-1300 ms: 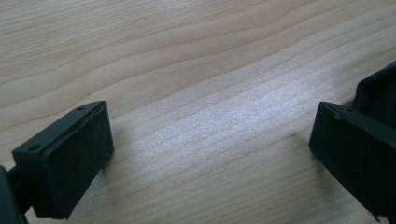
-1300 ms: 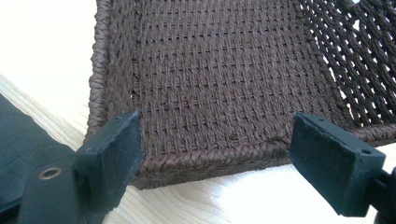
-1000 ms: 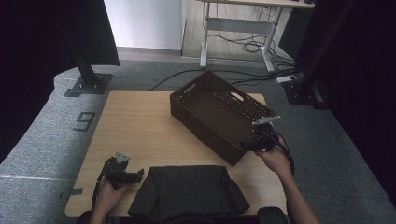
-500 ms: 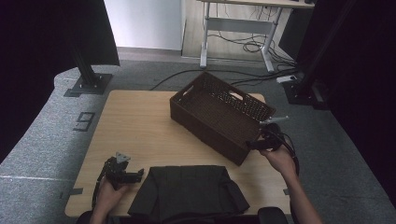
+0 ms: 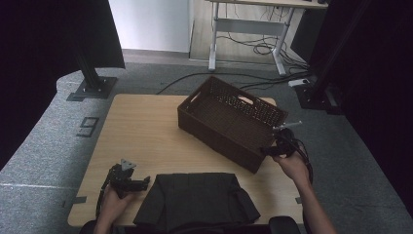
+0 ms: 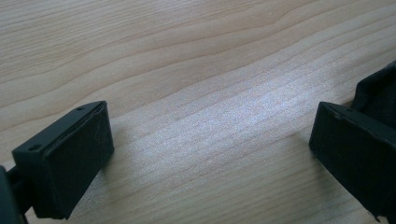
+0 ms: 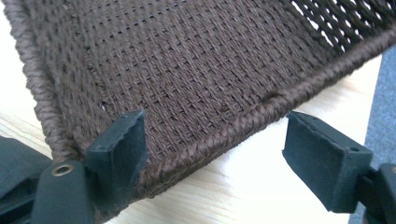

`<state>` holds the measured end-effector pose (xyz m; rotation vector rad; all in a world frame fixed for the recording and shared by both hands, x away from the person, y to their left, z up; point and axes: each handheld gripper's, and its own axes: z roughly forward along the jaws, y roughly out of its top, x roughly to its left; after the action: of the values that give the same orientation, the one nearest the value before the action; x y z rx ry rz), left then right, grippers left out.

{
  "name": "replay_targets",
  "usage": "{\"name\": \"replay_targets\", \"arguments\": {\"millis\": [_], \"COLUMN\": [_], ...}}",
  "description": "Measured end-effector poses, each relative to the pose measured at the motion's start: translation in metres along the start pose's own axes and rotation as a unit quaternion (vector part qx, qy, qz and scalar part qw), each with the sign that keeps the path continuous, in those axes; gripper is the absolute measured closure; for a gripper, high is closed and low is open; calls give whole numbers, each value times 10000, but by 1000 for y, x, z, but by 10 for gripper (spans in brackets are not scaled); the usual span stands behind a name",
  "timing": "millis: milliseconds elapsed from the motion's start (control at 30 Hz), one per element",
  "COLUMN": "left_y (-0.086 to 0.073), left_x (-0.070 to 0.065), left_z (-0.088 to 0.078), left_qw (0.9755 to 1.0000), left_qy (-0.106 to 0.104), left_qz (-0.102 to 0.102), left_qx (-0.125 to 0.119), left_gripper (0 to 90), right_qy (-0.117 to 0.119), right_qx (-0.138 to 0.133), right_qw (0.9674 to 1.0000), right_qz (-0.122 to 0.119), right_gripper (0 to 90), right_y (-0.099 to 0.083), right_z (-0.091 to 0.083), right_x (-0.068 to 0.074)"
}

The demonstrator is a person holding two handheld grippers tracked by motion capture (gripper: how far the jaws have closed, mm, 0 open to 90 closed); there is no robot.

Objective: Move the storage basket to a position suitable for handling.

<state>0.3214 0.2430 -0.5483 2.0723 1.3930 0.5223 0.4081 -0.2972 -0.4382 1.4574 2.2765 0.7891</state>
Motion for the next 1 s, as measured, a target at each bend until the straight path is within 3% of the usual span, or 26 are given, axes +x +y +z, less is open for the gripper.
{"name": "replay_targets", "arguments": {"millis": [100, 133, 267, 400, 667, 1000], "left_y": [0, 0, 0, 0, 0, 0], "left_x": [0, 0, 0, 0, 0, 0], "left_z": [0, 0, 0, 0, 0, 0], "left_qw": [10000, 10000, 10000, 10000, 10000, 10000], "left_qy": [0, 0, 0, 1, 1, 0], "left_qz": [-1, -1, 0, -1, -2, -1], "left_qx": [-1, 0, 0, -1, -1, -1], "left_gripper": [0, 0, 0, 0, 0, 0], "right_qy": [-5, 97, 154, 398, 269, 360], "right_qx": [27, 26, 45, 81, 55, 77], "right_qw": [10000, 9997, 9993, 9981, 9990, 9991], "right_qz": [95, 220, 348, 464, 351, 222], "right_gripper": [267, 341, 394, 500, 516, 516], "right_y": [-2, -5, -8, -9, -9, -7], "right_z": [-2, -4, -6, -7, -6, -5], "right_x": [-5, -10, -15, -18, -13, -6]}}
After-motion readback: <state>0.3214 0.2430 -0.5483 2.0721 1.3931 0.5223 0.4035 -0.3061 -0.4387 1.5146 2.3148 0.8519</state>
